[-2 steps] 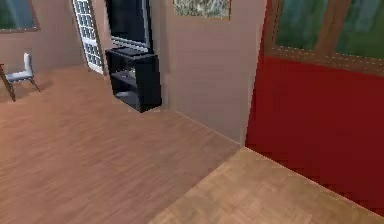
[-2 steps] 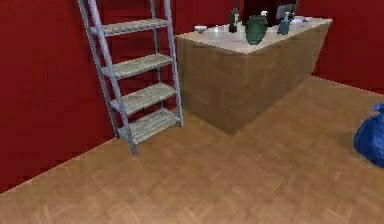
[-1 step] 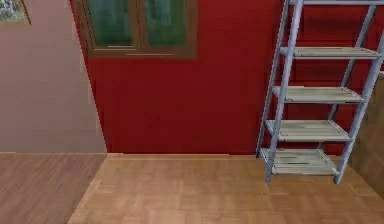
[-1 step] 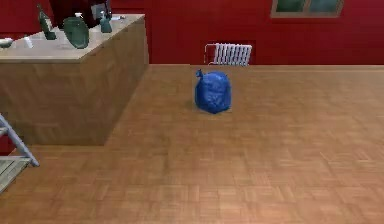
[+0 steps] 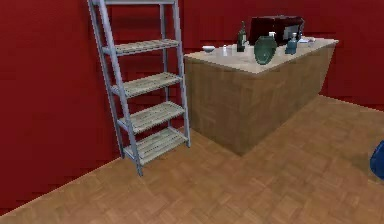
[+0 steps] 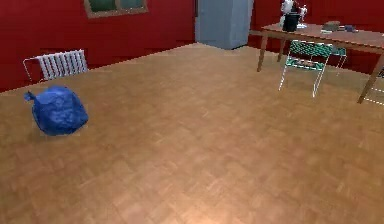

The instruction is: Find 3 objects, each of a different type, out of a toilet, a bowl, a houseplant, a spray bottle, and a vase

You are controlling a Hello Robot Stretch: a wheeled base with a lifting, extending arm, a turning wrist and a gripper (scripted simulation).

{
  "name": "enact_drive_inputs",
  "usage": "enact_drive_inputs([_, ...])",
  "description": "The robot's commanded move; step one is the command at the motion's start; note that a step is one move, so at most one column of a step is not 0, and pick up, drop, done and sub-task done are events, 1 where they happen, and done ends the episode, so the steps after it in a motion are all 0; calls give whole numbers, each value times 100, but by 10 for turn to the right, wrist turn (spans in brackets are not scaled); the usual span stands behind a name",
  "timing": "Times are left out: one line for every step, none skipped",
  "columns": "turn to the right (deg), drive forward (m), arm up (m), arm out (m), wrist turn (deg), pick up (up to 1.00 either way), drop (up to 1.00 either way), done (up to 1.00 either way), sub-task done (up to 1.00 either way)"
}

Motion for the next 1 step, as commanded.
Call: enact_drive_inputs([150,0,0,0,0,0,0,0,0])
